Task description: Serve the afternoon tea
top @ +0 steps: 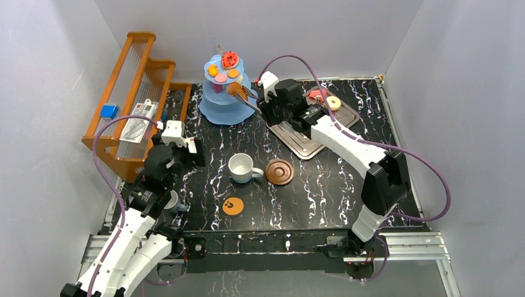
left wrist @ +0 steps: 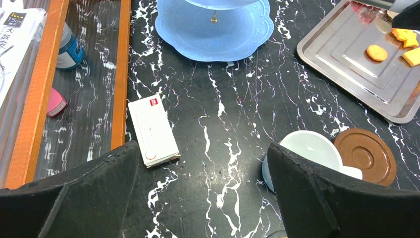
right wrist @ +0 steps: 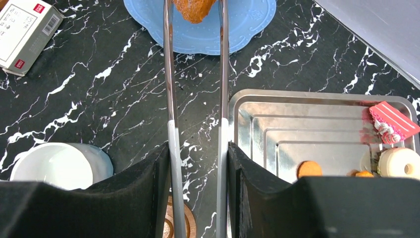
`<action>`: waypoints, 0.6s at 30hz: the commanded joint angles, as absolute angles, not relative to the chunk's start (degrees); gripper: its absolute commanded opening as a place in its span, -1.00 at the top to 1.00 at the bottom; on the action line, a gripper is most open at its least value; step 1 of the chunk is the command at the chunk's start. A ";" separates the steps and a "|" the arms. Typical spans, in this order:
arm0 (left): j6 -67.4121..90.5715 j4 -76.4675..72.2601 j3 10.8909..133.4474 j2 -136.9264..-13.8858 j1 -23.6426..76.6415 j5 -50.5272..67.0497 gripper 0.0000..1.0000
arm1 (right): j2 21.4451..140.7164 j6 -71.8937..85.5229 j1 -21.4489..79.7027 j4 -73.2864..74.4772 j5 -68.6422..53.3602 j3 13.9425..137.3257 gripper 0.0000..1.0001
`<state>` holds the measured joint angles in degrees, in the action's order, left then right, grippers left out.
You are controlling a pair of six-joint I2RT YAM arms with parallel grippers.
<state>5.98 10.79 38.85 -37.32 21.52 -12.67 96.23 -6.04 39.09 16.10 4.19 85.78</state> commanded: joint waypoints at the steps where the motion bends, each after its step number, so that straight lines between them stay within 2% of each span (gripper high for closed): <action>1: 5.89 10.29 40.33 -36.26 21.80 -13.80 -0.95 | 97.13 -7.28 39.75 11.50 3.78 91.00 0.19; 18: 5.89 10.30 40.34 -35.96 21.80 -13.98 -0.95 | 106.34 -7.38 41.33 10.99 2.39 98.14 0.18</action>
